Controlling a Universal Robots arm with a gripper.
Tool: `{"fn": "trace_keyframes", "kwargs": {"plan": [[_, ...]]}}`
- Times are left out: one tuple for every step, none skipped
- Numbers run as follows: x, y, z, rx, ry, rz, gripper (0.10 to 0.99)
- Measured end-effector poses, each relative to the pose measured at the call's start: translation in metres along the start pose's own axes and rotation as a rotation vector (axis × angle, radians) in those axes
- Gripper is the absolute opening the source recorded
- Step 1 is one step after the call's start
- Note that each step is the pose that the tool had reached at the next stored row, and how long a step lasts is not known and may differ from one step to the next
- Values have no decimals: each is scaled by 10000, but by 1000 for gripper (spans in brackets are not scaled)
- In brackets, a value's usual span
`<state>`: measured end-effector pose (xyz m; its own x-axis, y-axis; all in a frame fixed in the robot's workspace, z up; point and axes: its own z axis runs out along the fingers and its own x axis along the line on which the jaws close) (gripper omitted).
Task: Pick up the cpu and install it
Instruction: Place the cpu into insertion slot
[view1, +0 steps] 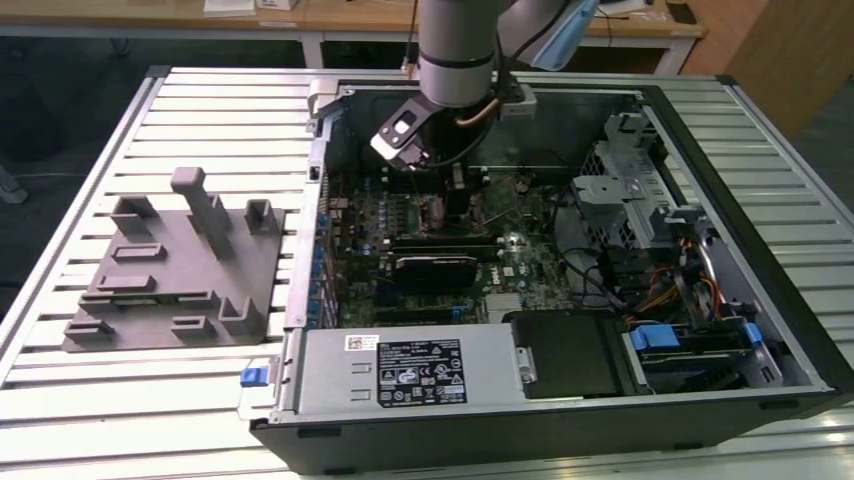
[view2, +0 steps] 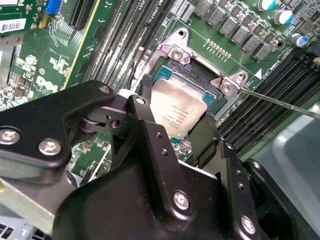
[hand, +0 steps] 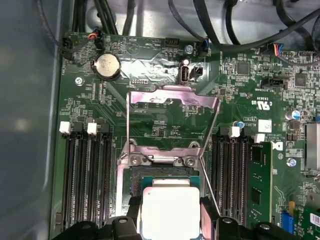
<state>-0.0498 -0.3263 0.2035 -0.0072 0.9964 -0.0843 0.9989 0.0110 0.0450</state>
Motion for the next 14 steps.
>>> {"fn": "trace_keyframes", "kwargs": {"plan": [[1, 0, 7, 5, -3, 55, 545], [1, -1, 16, 9, -2, 92, 545], [2, -1, 26, 11, 4, 113, 545], [3, -1, 36, 13, 14, 124, 545], [4, -2, 44, 15, 27, 129, 545], [4, -2, 50, 15, 35, 134, 545], [4, -2, 55, 16, 39, 138, 545], [5, -2, 60, 16, 44, 142, 545], [6, -3, 66, 16, 49, 147, 545], [6, -3, 72, 17, 58, 149, 545], [7, -3, 80, 18, 76, 150, 545], [7, -3, 86, 21, 100, 150, 545], [7, -4, 90, 22, 110, 151, 545], [8, -4, 93, 21, 114, 153, 545]]}}
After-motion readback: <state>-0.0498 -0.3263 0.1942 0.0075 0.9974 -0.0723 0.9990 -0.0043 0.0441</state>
